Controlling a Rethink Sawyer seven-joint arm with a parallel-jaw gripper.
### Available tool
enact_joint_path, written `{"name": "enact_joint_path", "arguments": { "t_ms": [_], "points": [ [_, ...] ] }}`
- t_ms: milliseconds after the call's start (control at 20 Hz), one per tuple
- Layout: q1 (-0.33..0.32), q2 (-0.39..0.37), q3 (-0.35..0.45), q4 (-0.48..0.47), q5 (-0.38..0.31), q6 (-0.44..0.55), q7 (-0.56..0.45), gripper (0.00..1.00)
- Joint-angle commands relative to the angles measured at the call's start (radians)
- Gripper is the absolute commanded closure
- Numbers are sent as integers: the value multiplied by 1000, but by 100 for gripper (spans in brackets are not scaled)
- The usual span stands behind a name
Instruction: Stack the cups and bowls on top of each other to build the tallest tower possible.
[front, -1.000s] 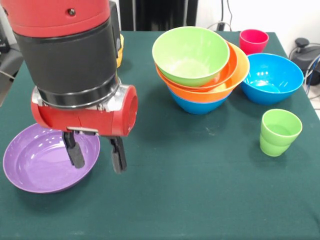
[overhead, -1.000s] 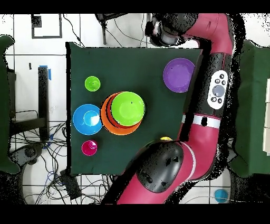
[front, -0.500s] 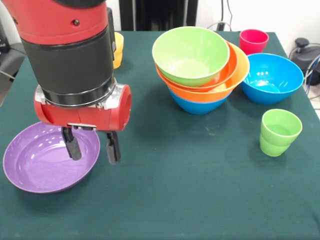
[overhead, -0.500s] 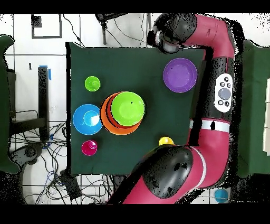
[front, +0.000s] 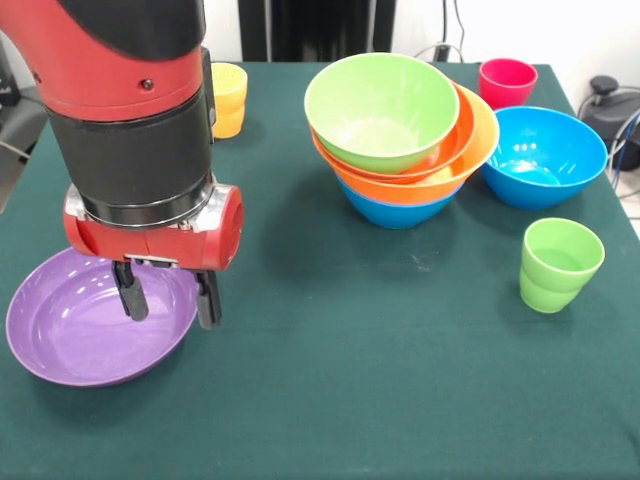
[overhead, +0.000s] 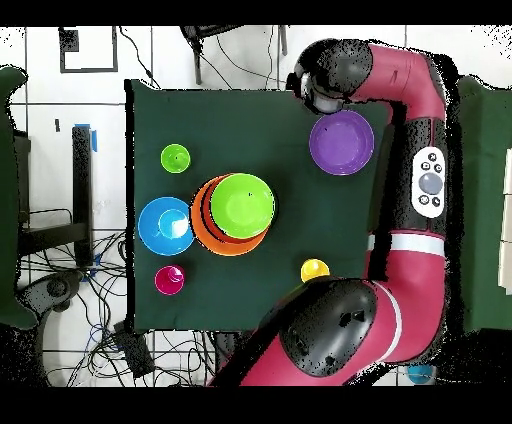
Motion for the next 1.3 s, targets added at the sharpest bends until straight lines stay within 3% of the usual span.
{"name": "enact_joint_path", "arguments": {
  "t_ms": [50,450,850,1300],
  "points": [
    [-4,1,-60,131,-16,-64,-144,0],
    [-2,7,-69,138,-8,-91,-127,0],
    [2,-18,-97,218,-3,-148,-72,0],
    [18,2,-115,212,-15,-176,-56,0]
  ]
}}
